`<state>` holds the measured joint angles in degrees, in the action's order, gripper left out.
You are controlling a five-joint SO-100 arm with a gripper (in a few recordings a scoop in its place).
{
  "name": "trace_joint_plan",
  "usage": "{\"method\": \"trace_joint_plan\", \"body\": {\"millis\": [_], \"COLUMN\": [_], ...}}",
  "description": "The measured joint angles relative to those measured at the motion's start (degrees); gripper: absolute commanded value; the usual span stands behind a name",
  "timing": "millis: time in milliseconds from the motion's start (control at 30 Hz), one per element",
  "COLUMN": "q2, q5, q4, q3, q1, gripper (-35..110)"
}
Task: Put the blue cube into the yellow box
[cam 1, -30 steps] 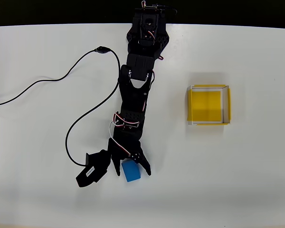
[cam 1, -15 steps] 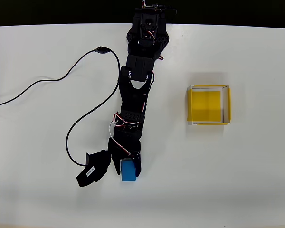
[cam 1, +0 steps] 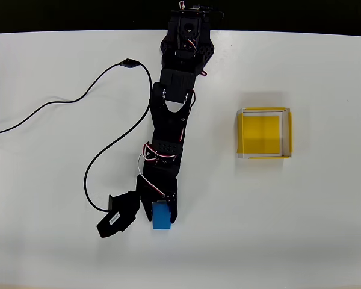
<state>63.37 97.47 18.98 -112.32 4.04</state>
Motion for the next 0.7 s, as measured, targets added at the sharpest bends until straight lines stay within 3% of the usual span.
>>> {"method": "trace_joint_plan", "body": {"millis": [333,700], "q2": [23.7,47.4], "q5": [1.1,1.8], "q4": [0.0,-2.7], "q3": [-10.7,-18.9], "q1": [-5.9,-24.9], "gripper": [15,16]}}
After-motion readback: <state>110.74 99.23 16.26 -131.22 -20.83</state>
